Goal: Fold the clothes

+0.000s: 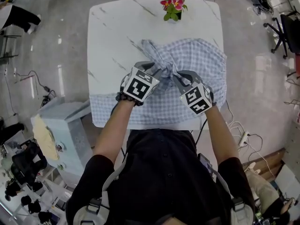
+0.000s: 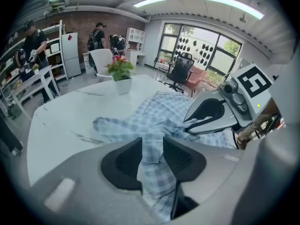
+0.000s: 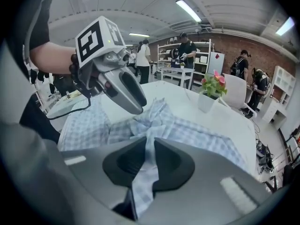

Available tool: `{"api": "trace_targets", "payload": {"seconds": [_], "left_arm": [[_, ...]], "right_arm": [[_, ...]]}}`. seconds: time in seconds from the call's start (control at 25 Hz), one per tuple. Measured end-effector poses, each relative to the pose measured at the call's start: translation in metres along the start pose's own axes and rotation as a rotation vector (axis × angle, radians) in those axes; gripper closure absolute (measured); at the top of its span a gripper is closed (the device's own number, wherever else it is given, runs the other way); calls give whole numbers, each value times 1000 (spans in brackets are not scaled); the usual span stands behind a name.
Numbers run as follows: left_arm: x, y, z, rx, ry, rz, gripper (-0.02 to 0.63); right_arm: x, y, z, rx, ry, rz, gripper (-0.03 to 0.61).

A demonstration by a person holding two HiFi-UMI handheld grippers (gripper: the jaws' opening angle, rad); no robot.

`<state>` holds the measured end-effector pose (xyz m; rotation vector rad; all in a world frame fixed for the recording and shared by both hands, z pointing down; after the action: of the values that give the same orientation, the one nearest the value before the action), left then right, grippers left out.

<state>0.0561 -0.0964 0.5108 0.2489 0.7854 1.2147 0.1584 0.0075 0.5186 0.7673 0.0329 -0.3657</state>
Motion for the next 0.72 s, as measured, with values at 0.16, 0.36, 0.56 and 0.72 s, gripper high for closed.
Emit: {"api": "trace_targets", "payload": {"seconds": [0.16, 0.36, 0.56, 0.72], "left_arm": [[3, 2, 24, -92, 1, 32, 403], [2, -4, 40, -102, -37, 23, 376], [-5, -9, 35, -44, -21, -51, 467], [-11, -7, 25, -13, -15, -81, 574]], "right_arm": [[1, 2, -1, 2, -16, 7, 534], [-2, 7, -3, 5, -37, 0, 534], [-4, 14, -1, 0, -42, 1, 534], [-6, 15, -2, 0, -32, 5, 532]]}}
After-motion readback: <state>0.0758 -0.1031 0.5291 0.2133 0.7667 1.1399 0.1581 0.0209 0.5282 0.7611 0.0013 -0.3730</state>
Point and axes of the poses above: the fingertips, and each gripper's own axes: z forward along the fingers, x to its right, y out of its underside, the point moved 7 cm from there along -z, backward along the fingers, and after that the axes turned 15 degrees about y, right-handed, at the moved point
